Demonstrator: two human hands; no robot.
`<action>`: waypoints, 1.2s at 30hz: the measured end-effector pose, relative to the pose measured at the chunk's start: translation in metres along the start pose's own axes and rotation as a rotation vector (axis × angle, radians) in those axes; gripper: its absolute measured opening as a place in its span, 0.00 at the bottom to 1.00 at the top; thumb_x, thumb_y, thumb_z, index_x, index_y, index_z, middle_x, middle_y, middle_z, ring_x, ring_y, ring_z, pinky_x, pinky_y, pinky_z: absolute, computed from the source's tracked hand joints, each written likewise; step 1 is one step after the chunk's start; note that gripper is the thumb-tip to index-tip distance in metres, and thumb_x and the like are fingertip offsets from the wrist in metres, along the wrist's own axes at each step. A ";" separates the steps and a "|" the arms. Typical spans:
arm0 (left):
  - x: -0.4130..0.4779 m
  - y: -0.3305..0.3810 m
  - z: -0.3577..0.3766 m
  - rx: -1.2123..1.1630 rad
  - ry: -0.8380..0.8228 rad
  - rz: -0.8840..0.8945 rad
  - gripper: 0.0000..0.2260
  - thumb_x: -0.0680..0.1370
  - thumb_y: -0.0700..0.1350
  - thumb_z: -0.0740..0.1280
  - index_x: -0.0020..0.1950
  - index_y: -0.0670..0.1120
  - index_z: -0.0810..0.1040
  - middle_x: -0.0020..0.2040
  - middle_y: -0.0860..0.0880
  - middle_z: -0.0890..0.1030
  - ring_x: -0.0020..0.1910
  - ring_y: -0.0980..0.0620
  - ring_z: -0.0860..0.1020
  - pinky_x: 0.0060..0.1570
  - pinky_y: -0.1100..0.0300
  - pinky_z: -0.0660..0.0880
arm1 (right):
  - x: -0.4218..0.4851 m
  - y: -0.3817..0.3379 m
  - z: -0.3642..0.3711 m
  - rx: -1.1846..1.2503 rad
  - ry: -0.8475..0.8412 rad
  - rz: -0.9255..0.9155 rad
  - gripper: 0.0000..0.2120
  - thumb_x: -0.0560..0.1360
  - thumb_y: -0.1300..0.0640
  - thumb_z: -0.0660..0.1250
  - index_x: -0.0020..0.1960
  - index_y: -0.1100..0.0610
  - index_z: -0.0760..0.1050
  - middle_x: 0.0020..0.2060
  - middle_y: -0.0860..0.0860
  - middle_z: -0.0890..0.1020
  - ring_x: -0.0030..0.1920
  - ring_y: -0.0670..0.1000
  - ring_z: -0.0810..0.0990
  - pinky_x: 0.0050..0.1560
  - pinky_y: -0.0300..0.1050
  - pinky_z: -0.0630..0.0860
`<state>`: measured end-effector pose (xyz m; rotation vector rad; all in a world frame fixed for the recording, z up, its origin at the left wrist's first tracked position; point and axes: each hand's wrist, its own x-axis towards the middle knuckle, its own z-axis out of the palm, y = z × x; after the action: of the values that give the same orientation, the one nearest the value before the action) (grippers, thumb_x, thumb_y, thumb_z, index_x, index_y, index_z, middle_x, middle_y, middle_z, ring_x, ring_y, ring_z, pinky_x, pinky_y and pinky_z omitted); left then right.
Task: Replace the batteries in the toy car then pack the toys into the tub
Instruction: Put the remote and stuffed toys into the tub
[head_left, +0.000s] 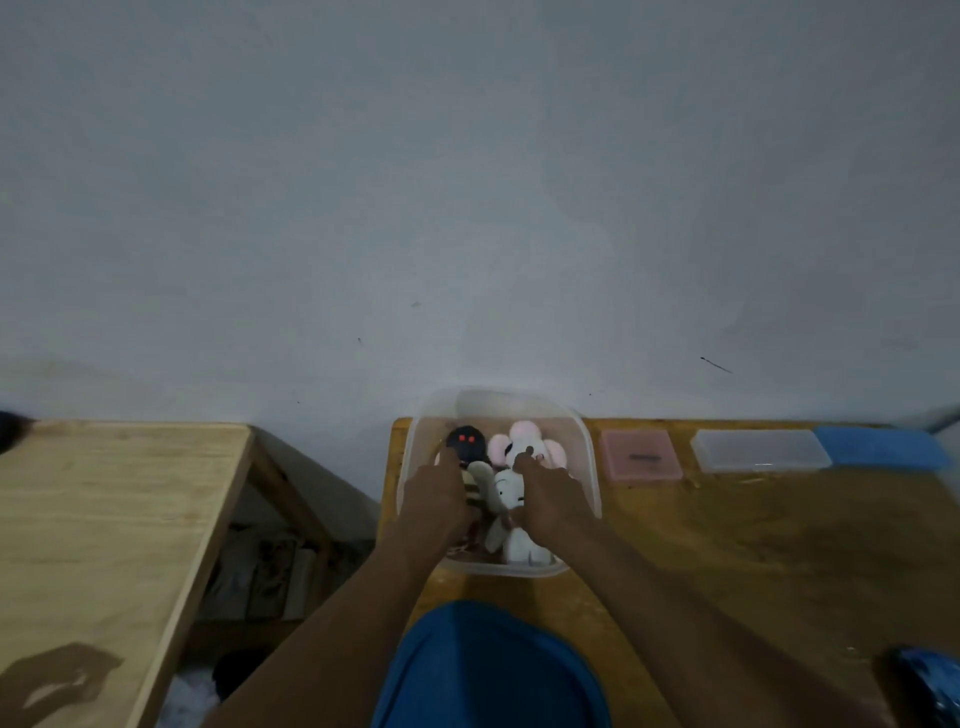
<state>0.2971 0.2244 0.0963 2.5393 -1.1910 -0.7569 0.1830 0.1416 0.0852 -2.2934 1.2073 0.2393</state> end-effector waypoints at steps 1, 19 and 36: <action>0.000 -0.001 0.001 -0.004 0.009 0.004 0.25 0.78 0.44 0.65 0.73 0.44 0.61 0.59 0.43 0.78 0.56 0.46 0.77 0.47 0.59 0.72 | 0.000 -0.001 0.002 -0.012 -0.010 -0.002 0.24 0.75 0.60 0.67 0.67 0.52 0.64 0.62 0.57 0.75 0.58 0.58 0.75 0.44 0.43 0.67; -0.030 0.005 -0.010 0.055 0.132 0.058 0.21 0.78 0.45 0.67 0.69 0.44 0.66 0.59 0.43 0.79 0.56 0.44 0.78 0.50 0.56 0.73 | -0.031 0.002 -0.016 0.083 0.170 -0.055 0.24 0.78 0.57 0.64 0.72 0.48 0.62 0.64 0.57 0.74 0.57 0.56 0.76 0.46 0.41 0.69; -0.232 -0.035 0.058 -0.028 0.175 0.025 0.23 0.78 0.52 0.65 0.72 0.47 0.68 0.65 0.42 0.73 0.62 0.41 0.73 0.60 0.50 0.71 | -0.222 0.054 0.058 0.165 0.190 -0.022 0.19 0.78 0.49 0.64 0.66 0.56 0.69 0.59 0.57 0.74 0.56 0.57 0.76 0.49 0.46 0.73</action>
<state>0.1645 0.4253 0.1149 2.5037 -1.1438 -0.5295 0.0145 0.3057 0.1019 -2.2224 1.2438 -0.0862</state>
